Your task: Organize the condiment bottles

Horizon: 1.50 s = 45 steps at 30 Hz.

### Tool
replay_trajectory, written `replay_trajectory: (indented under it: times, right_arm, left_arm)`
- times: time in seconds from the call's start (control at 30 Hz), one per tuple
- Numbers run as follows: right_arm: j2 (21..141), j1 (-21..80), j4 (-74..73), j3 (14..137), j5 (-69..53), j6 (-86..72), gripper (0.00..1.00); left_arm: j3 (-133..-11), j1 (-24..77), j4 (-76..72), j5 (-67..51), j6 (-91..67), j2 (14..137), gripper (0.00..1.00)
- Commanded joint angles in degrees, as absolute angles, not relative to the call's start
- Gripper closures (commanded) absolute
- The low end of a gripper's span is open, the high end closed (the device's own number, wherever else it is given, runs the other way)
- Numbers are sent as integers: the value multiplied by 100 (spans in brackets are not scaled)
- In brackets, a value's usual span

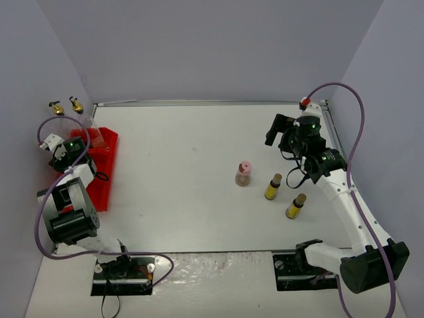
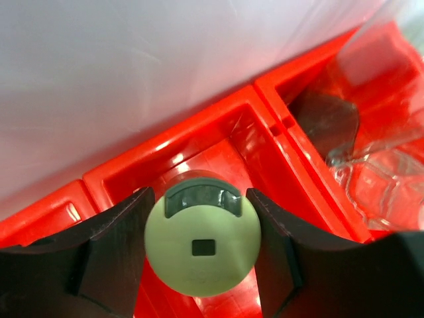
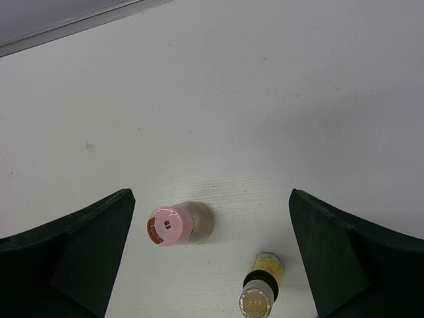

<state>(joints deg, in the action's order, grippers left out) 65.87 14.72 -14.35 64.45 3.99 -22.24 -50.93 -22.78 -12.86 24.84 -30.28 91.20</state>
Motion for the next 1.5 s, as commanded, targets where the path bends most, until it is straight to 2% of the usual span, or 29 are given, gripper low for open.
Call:
replay_trajectory:
  times: [0.0,0.13,0.33,0.53,0.67,0.83,0.97,1.03,1.13,1.3,1.47]
  right_arm:
    - [6547,1529,-1125,6513,404,-2136,0]
    - [6524,1526,-1125,6504,404,-2136,0]
    - [6521,1521,-1125,6504,378,-2162,0]
    - [6558,1521,-1125,6546,404,-2180,0]
    - [6557,1521,-1134,6574,483,-2180,0]
    - [6597,1486,-1150,6608,609,-2205,0]
    - [6634,1450,-1176,6593,735,-2247,0]
    - [6618,1452,-1185,6607,798,-2290,0]
    - [6609,1444,-1223,6630,860,-2336,0]
    - [6609,1401,-1431,6755,1127,-2346,0]
    - [6633,1253,-1614,6868,1361,-2325,0]
  left_arm:
    - [-5611,-2320,-1316,2476,-3206,8855,31]
    - [-5789,-2320,-1162,2399,-3123,8713,20]
    - [-5844,-2260,-761,2452,-3137,8249,20]
    - [-5929,-2001,419,2788,-3269,7417,20]
    - [-6020,-1321,1401,3098,-3287,6753,20]
    - [-6099,20,1788,2329,-2905,6173,20]
    - [-6160,1185,1395,1270,-2781,6421,20]
    - [-6223,1730,1017,1134,-2583,6701,19]
    - [-6531,2580,684,520,-2230,7543,18]
    - [-7318,3543,249,103,-1787,8736,17]
    - [-8201,3915,97,-568,-1664,9855,16]
